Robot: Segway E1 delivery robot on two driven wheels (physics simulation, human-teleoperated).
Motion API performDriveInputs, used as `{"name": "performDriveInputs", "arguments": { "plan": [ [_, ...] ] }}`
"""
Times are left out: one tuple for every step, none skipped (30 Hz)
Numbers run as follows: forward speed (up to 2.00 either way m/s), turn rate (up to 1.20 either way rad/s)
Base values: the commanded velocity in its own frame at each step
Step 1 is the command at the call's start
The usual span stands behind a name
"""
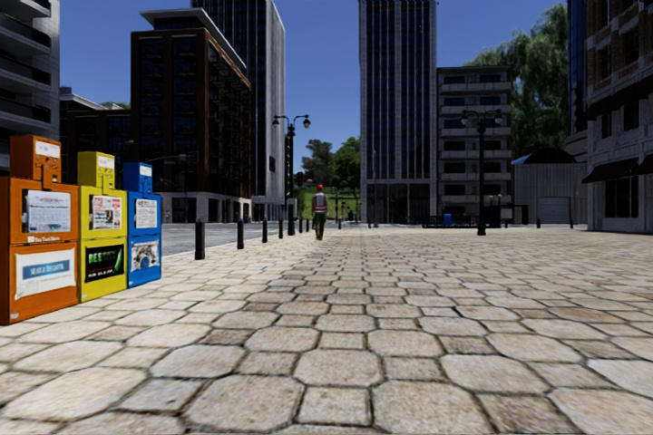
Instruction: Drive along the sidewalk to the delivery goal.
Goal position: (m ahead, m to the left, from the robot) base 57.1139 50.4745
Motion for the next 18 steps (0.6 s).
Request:
{"name": "performDriveInputs", "arguments": {
  "plan": [
    [1.35, 0.0],
    [1.35, 0.0],
    [1.35, 0.0],
    [1.36, 0.0],
    [1.36, 0.0],
    [1.36, 0.0],
    [1.36, 0.0],
    [1.36, 0.0],
    [1.36, 0.0],
    [1.42, 0.0],
    [1.45, 0.0],
    [1.46, 0.0],
    [1.47, 0.0],
    [1.47, 0.0],
    [1.47, 0.0],
    [1.47, 0.0],
    [1.47, 0.0],
    [1.47, 0.0]
  ]
}}
